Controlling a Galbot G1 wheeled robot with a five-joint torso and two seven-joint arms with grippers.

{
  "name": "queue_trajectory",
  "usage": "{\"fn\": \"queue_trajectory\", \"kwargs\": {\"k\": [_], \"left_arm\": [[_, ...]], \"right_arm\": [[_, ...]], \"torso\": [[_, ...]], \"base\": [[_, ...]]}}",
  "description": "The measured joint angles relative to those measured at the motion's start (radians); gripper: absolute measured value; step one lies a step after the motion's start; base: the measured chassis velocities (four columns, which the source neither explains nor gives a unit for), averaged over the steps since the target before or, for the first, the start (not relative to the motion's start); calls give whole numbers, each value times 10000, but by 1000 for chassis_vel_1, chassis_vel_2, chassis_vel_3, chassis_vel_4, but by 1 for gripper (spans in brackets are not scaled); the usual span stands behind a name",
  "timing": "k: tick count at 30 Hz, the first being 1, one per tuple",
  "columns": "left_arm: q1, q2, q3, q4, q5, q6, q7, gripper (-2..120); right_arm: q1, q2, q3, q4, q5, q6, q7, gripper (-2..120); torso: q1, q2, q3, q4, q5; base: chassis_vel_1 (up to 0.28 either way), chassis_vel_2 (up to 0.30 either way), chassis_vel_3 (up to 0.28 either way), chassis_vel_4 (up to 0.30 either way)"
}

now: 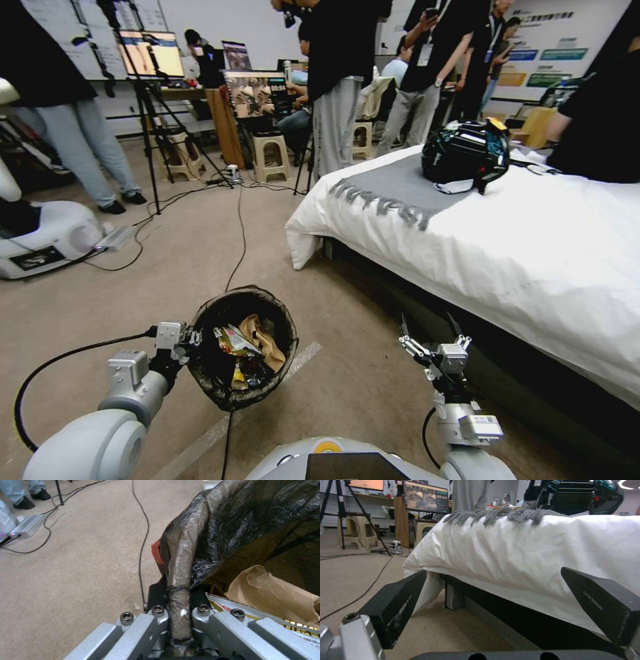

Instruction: Pick up the trash bin, then pick up the garbage from the floor and place it into the trash bin.

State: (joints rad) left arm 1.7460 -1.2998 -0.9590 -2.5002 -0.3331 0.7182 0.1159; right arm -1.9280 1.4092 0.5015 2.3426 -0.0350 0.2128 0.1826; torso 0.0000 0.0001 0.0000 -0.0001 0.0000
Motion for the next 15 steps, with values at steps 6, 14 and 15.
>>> {"fn": "queue_trajectory", "kwargs": {"k": [6,14,15], "left_arm": [[-12,-16,3,0,-8,3,-1,1],[-3,-26,7,0,-23,7,-2,1],[-3,-26,7,0,-23,7,-2,1]], "right_arm": [[-2,-6,-7,-44,1,-8,1,100],[15,-28,-35,-95,1,-49,1,100],[15,-28,-35,-95,1,-49,1,100]], "torso": [[1,0,0,0,0],[1,0,0,1,1],[1,0,0,1,1]], "base": [[47,52,47,48],[58,55,56,62],[62,52,58,48]]}}
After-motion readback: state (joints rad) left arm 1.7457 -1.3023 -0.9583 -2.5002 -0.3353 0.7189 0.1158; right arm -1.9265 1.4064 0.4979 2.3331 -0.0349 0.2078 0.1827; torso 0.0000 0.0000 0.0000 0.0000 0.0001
